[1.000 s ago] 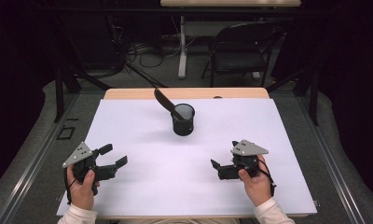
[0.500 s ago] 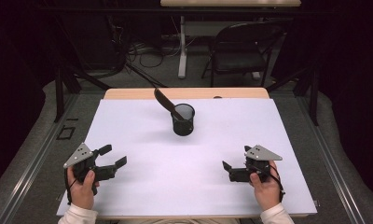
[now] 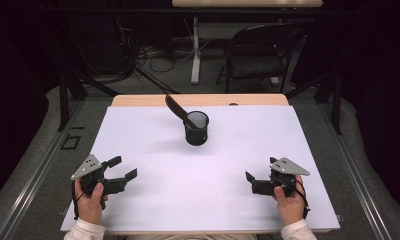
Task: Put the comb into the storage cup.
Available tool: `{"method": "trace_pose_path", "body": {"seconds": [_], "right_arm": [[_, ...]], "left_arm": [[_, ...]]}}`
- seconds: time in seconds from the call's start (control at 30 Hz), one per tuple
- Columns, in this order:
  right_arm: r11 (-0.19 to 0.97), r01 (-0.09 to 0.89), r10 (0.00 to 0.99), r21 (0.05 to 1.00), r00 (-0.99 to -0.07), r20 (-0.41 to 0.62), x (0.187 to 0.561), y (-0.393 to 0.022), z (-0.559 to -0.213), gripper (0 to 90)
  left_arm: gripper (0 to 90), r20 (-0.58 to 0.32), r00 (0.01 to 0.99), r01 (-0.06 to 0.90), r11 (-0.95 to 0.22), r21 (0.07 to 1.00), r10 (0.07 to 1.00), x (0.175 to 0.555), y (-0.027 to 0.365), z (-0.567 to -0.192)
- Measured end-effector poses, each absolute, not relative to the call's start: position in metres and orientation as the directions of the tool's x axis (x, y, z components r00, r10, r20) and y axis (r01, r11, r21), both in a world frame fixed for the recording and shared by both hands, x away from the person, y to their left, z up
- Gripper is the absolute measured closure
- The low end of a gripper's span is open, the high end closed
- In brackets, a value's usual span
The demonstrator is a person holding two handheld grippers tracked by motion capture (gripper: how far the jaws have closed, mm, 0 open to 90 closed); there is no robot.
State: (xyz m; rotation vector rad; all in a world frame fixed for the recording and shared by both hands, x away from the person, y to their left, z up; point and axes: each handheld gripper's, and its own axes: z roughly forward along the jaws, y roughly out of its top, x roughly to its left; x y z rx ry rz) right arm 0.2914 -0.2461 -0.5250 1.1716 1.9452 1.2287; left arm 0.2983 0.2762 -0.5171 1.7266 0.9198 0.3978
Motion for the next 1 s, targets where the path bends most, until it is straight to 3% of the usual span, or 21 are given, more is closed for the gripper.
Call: {"method": "trace_pose_path", "body": {"seconds": [0.23,1.0], "right_arm": [[0.148,0.405,0.897,0.902,-0.439,0.050,0.295,-0.255,-0.531,1.3],[0.152,0.439,0.904,0.885,-0.423,0.055,0.301,-0.260,-0.540,1.3]], "left_arm": [[16.1,-0.182,0.642,0.388,-0.111,0.915,0.745,0.300,0.276,-0.520],[16.1,-0.186,0.633,0.402,-0.114,0.909,0.752,0.303,0.278,-0.526]]}}
